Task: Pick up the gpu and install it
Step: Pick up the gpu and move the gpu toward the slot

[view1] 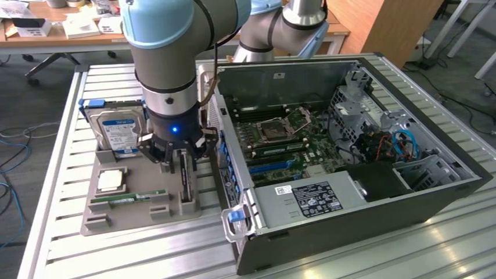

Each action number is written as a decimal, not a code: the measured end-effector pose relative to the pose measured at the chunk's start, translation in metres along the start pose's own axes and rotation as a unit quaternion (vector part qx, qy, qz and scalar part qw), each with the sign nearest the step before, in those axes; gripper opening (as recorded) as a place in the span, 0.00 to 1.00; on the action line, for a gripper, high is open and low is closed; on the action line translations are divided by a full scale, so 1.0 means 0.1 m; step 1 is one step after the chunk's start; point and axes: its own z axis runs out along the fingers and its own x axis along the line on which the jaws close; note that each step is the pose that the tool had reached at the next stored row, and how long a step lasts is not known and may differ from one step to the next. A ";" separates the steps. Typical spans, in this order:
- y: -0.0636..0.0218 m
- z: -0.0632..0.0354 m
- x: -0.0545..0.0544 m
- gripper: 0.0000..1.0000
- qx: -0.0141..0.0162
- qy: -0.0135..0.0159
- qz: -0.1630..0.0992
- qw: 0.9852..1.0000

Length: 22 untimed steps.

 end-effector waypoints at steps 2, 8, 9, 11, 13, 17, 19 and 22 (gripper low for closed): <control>0.000 0.001 0.00 0.48 0.000 0.000 0.000 1.000; 0.000 0.006 0.00 0.48 0.000 0.000 0.000 1.000; 0.000 0.006 0.00 0.48 0.000 0.000 0.000 1.000; 0.000 0.006 -0.01 0.48 0.000 0.000 0.000 1.000; 0.000 0.006 -0.01 0.48 0.000 0.000 0.000 1.000; 0.000 0.006 -0.01 0.48 0.000 0.000 0.000 1.000; 0.000 0.006 -0.01 0.48 0.000 0.000 0.000 1.000; 0.000 0.006 -0.01 0.47 0.000 0.000 0.000 1.000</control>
